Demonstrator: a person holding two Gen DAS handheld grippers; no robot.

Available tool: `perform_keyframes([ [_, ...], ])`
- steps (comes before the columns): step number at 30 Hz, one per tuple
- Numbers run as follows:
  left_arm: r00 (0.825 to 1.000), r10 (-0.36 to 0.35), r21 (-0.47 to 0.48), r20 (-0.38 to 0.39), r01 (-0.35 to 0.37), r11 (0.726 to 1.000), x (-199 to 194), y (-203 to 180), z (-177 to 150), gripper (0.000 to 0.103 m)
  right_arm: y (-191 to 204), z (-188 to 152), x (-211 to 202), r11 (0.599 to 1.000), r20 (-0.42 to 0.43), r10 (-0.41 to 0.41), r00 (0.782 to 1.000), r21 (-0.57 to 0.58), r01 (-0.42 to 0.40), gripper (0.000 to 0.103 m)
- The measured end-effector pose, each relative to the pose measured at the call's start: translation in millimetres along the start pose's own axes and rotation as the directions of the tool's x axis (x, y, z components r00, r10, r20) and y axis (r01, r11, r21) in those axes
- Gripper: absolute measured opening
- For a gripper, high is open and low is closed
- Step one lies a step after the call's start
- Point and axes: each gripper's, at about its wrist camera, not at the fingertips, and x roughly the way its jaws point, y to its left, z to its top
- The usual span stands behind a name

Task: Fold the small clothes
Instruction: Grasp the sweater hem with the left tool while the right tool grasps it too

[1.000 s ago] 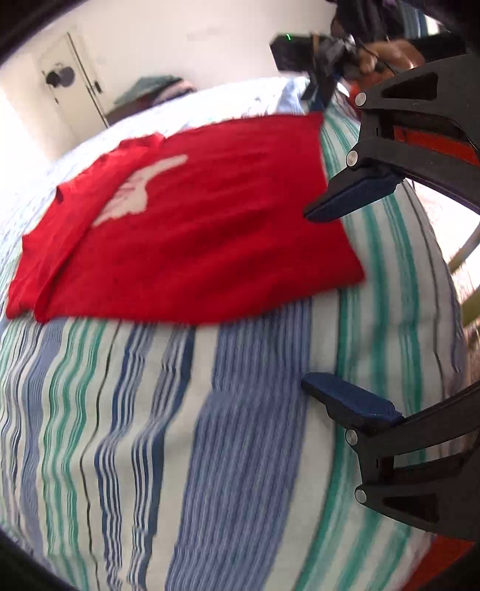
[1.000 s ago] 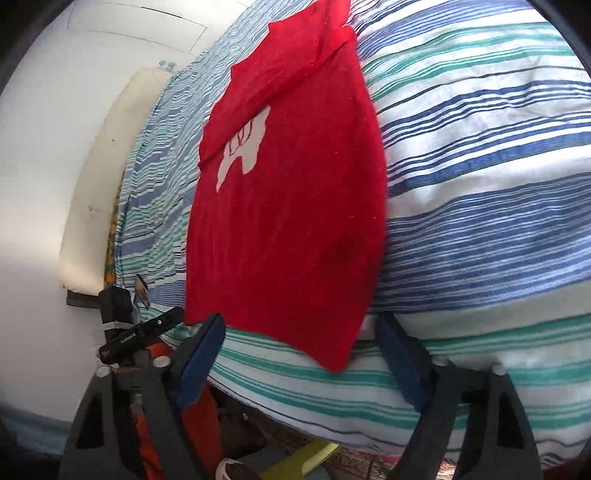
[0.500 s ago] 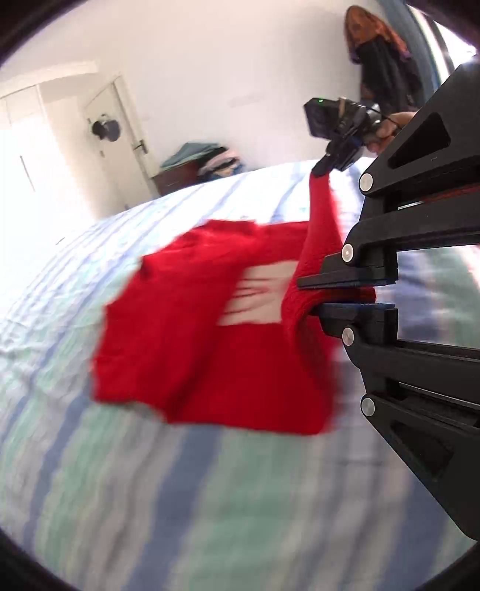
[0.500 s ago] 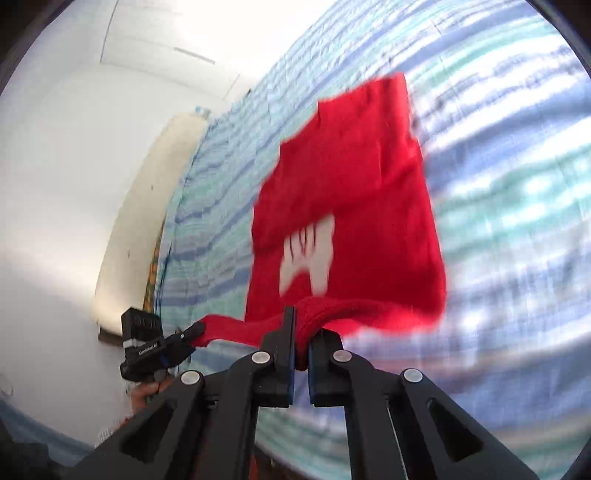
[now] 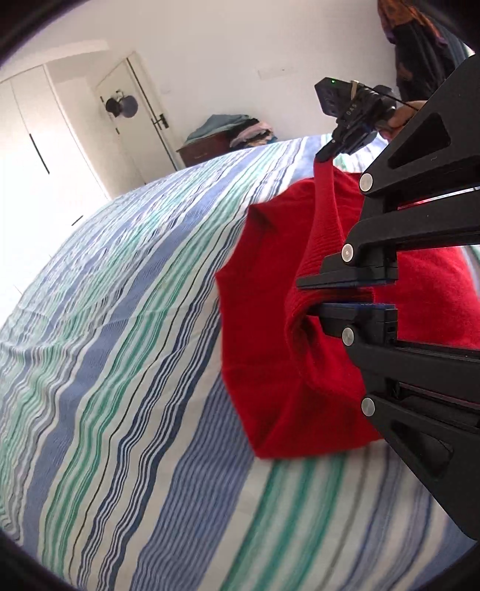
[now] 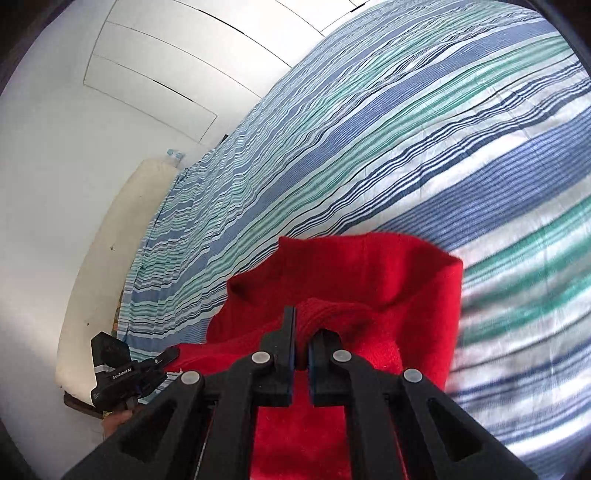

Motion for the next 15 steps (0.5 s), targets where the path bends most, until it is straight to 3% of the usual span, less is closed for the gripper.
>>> perform_keyframes([
  [5,0.999,0.049,-0.013,-0.02,-0.049,0.999,21.1,12.5,9.6,0.01,-12.0,18.5,29.8,0.999,-0.014,-0.032,0.999,-0.005,0.032,0.005],
  [7,0.995,0.095,-0.047,-0.013,-0.095,0.994,23.7,21.9,18.2,0.037,-15.9,20.0,36.6,0.999,-0.013,-0.041,0.999,-0.025,0.041,0.007],
  [8,0.995,0.097,-0.072,-0.001,-0.096,0.993,21.2,25.2,21.0,0.071,-19.3,19.8,37.9,0.998,-0.007,-0.05,0.999,-0.022,0.05,0.015],
  [9,0.994,0.104,-0.096,0.026,-0.101,0.99,15.0,29.1,24.2,0.087,-22.2,19.5,38.3,0.999,0.003,-0.051,0.999,-0.014,0.051,0.037],
  [11,0.989,0.109,-0.129,0.103,-0.096,0.987,-4.6,33.9,25.5,0.088,-20.8,19.0,28.5,1.0,0.043,-0.012,0.999,-0.003,0.013,0.068],
  [13,0.99,0.089,-0.123,0.113,-0.075,0.99,-18.3,34.4,21.3,0.088,-15.5,17.9,15.2,1.0,0.082,0.007,0.997,-0.009,-0.006,0.068],
  [15,0.991,0.08,-0.045,0.106,-0.075,0.996,-29.2,22.9,5.8,0.088,-6.7,13.6,4.1,0.999,0.067,0.034,0.997,-0.029,-0.032,0.068],
])
